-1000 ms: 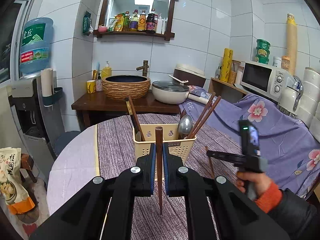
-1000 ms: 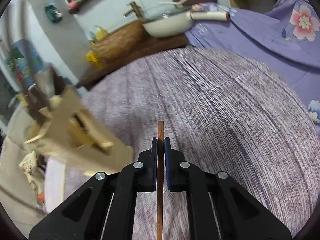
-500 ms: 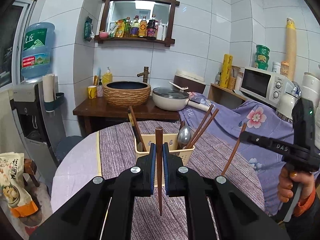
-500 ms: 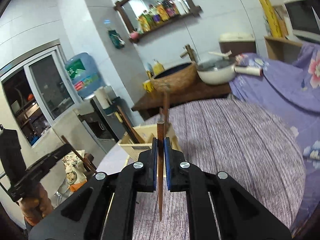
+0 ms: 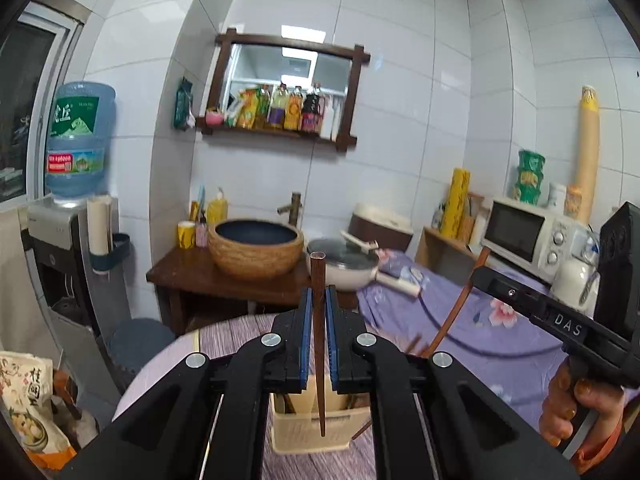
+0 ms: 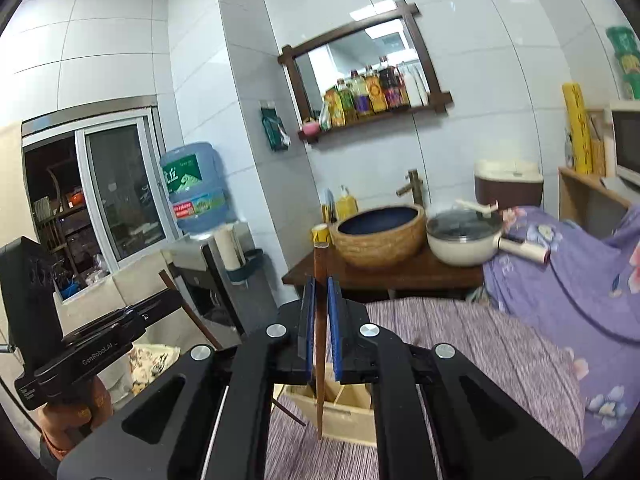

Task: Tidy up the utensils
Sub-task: 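Lower both brown chopsticks into the holder and open both tools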

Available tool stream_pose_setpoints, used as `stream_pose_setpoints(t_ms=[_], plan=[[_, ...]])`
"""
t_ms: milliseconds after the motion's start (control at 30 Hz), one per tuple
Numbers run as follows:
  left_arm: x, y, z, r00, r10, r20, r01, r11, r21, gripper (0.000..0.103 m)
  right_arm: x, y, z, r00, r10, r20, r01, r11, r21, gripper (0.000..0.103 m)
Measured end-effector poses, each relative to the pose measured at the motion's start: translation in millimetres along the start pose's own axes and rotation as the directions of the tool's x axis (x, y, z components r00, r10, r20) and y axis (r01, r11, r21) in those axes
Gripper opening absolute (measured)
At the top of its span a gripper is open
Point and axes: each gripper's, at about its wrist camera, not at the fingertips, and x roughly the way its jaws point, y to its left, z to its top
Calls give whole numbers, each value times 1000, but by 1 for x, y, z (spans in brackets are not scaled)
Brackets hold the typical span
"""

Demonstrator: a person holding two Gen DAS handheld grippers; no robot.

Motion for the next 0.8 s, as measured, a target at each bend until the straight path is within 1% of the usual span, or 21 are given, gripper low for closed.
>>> stream_pose_setpoints(t_ms=[67, 167, 233, 300, 400, 533, 667, 800], plan=[[7, -2, 7, 999, 32, 30, -32, 999, 0, 7, 4, 5, 13, 998, -29, 48, 29, 999, -14, 7], [21, -2, 9, 997, 51, 61, -51, 999, -15, 7, 15, 7, 21, 996, -50, 77, 51, 999, -18, 7], [32, -2, 2, 996, 67, 66, -66, 998, -23, 7, 27, 9, 18, 993, -79, 83, 83, 996, -42, 7], [42, -1, -8, 995, 76, 58, -75, 997, -18, 7, 45, 11, 3, 990, -125, 68, 131, 988, -87, 7], [61, 3, -30, 996, 91, 12, -90, 996, -19, 7, 64, 6, -23, 987, -158, 41, 161, 980, -117, 7], [78, 9, -57, 994, 95, -55, -96, 995, -21, 7, 88, -10, -57, 985, -173, -28, 169, 980, -105, 7], [92, 11, -82, 989, 98, -110, -99, 995, 2, 7, 101, -14, -79, 981, -184, -67, 174, 976, -129, 7], [102, 14, -100, 983, 100, -155, -100, 995, 6, 7, 108, -18, -95, 978, -186, -94, 173, 976, -134, 7]])
